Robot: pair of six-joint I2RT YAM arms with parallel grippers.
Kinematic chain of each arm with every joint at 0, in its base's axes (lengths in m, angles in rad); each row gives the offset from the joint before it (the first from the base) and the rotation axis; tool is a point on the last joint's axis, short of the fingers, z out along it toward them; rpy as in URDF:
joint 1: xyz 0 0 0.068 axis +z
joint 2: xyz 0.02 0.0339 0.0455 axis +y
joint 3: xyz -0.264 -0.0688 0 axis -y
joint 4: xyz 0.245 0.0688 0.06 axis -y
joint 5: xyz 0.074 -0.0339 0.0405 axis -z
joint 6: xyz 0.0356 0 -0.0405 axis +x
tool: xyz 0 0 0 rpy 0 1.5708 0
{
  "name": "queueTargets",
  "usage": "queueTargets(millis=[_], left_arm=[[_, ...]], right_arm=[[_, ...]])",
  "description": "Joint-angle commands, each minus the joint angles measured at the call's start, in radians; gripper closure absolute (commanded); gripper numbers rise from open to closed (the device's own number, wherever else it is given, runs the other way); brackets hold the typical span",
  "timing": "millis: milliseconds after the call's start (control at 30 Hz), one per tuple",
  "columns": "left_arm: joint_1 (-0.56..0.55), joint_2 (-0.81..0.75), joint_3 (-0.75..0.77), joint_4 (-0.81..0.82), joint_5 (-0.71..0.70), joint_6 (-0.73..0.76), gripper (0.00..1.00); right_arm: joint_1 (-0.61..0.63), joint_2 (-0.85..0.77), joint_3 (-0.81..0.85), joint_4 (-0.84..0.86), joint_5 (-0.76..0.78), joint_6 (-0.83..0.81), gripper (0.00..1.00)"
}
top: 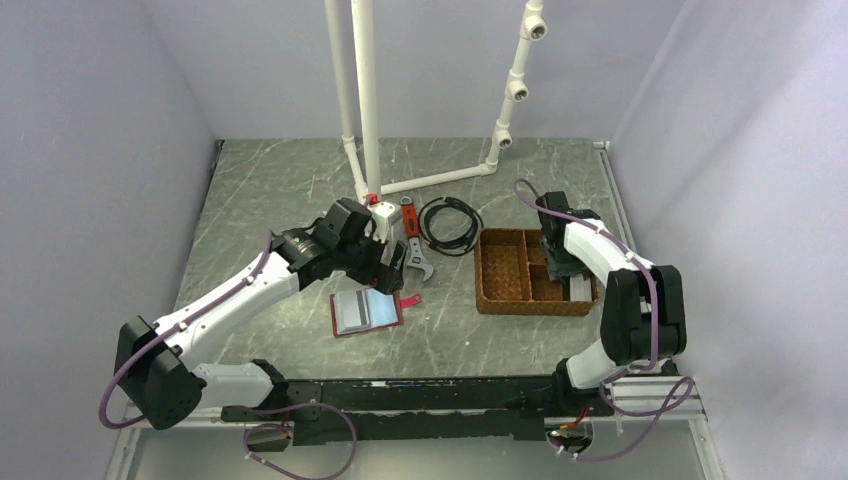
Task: Put the credit cards into the card holder
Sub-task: Pick up the credit card from the storage box.
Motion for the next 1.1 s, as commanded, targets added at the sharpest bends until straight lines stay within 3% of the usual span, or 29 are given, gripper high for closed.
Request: queueTargets(millis=[0,800,867,1067], left_arm=[[-0.003,0.003,0.012,0.006,-0.01,0.025,0.01],[-0.002,0.001,0.007,0.007,0.0,0.024,0.01],[-0.002,-0.001,0.006,0.007,0.001,0.024,0.01],[-0.002,-0.001,0.007,0.008,0.008,0.024,0.01]], right_arm=[[0.003,-0.004,0.033,-0.005,0.096,0.019,0.53],[0.002,-0.062,0.036,-0.024,0.124,0.001,0.88],[0.003,-0.061,0.036,-0.022,0.116,-0.002,0.86],[0.022,-0.096,0.013,0.037,0.054,-0.028,0.53]])
